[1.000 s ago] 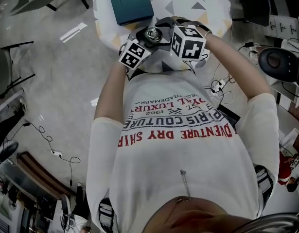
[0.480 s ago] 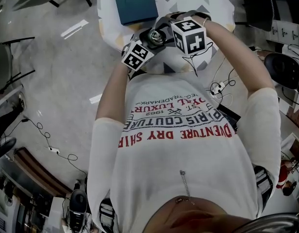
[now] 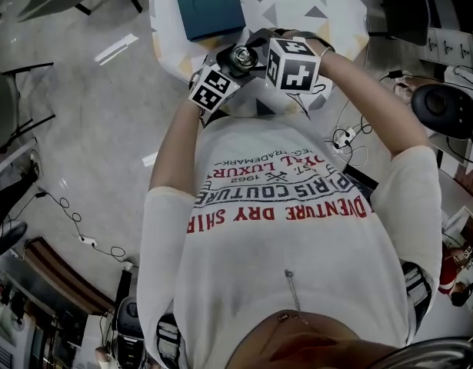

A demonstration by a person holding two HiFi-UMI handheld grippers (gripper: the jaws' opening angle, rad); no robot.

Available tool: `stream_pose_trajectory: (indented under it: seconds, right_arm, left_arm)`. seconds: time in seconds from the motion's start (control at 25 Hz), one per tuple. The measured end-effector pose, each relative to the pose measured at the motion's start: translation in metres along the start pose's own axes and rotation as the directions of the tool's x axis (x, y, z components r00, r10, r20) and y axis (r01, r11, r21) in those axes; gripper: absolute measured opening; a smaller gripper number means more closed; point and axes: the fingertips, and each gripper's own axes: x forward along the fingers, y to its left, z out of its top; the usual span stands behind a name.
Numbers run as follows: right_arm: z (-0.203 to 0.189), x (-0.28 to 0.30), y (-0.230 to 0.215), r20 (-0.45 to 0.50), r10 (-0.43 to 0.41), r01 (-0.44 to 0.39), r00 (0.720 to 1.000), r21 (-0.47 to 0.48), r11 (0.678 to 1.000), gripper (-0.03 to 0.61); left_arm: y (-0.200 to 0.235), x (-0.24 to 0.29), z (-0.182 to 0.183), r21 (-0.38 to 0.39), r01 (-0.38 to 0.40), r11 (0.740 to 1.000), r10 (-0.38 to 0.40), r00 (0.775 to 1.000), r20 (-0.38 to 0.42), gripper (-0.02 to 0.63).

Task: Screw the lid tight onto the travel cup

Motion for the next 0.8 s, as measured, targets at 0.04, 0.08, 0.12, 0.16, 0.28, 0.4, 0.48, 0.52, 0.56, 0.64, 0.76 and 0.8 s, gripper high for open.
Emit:
stream_pose_trajectory:
  seconds: [0.04, 0.08, 0.12, 0.16, 0.28, 0.4, 0.48, 0.52, 0.56, 0.64, 0.76, 0.8]
  right_arm:
    - [0.000, 0.000, -0.001, 0.008, -0.028, 0.027, 1.000, 0.057, 0.998, 0.235]
    - [0.000, 0.000, -0.002, 0.017, -0.054, 0.052, 0.998, 0.115, 0.992, 0.235]
    - [0.000, -0.001, -0.003, 0.025, -0.078, 0.073, 0.997, 0.170, 0.983, 0.235]
    - [0.000, -0.001, -0.004, 0.032, -0.101, 0.092, 0.994, 0.216, 0.972, 0.235]
    - [0.000, -0.001, -0.005, 0.052, -0.160, 0.139, 0.986, 0.287, 0.948, 0.235]
    - [0.000, -0.001, -0.005, 0.082, -0.194, 0.165, 0.978, 0.275, 0.947, 0.235]
    - [-0.002, -0.001, -0.005, 0.080, -0.210, 0.183, 0.975, 0.253, 0.950, 0.235]
    - [-0.004, -0.001, -0.005, 0.071, -0.221, 0.197, 0.973, 0.247, 0.949, 0.239]
    - [-0.005, -0.002, -0.004, 0.065, -0.236, 0.214, 0.969, 0.248, 0.945, 0.245]
    - [-0.004, -0.007, -0.004, 0.080, -0.272, 0.241, 0.959, 0.274, 0.931, 0.255]
    - [0.000, -0.022, -0.002, 0.140, -0.321, 0.258, 0.937, 0.343, 0.903, 0.255]
    - [0.001, -0.029, -0.002, 0.166, -0.345, 0.264, 0.924, 0.377, 0.888, 0.255]
  left_arm:
    - [0.000, 0.000, 0.000, 0.002, 0.000, 1.000, 0.000, 1.000, -0.002, 0.403]
    - [0.000, -0.001, 0.001, 0.003, -0.001, 1.000, 0.001, 1.000, -0.003, 0.403]
    - [0.001, -0.001, 0.001, 0.004, -0.002, 1.000, 0.002, 1.000, -0.003, 0.403]
    - [0.001, -0.001, 0.001, 0.003, -0.002, 1.000, 0.002, 1.000, -0.003, 0.403]
    - [0.001, -0.001, 0.001, 0.003, -0.007, 1.000, 0.007, 1.000, -0.002, 0.403]
    - [0.002, -0.001, 0.004, 0.002, -0.009, 1.000, 0.009, 1.000, 0.013, 0.405]
    - [0.002, -0.001, 0.007, 0.000, -0.009, 1.000, 0.009, 1.000, 0.030, 0.405]
    - [0.002, 0.000, 0.007, -0.002, -0.009, 1.000, 0.009, 0.999, 0.033, 0.405]
    - [0.002, 0.001, 0.006, -0.007, -0.010, 1.000, 0.010, 0.999, 0.031, 0.405]
    - [0.003, 0.002, 0.004, -0.022, -0.024, 0.999, 0.024, 1.000, 0.015, 0.405]
    - [0.002, -0.004, 0.003, -0.019, -0.058, 0.998, 0.058, 0.998, -0.008, 0.405]
    - [-0.001, -0.009, 0.004, -0.013, -0.062, 0.998, 0.062, 0.998, -0.011, 0.405]
